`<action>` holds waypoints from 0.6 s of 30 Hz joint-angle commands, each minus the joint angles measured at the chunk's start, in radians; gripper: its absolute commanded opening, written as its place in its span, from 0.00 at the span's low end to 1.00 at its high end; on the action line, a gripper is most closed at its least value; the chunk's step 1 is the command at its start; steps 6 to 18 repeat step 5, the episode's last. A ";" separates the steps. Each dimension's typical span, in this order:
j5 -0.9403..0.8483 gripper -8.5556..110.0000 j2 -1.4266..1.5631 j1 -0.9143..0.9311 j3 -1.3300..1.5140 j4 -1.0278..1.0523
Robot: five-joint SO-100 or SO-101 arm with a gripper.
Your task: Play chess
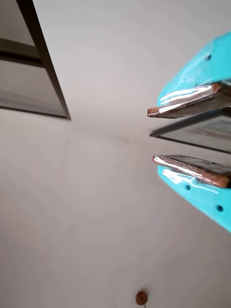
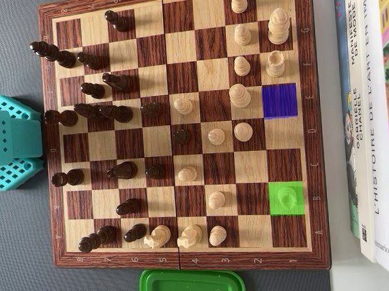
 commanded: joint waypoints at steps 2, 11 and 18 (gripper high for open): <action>0.005 0.18 -0.003 0.002 0.020 0.000; 0.005 0.18 -0.003 0.002 0.020 0.000; 0.005 0.18 -0.003 0.002 0.020 0.000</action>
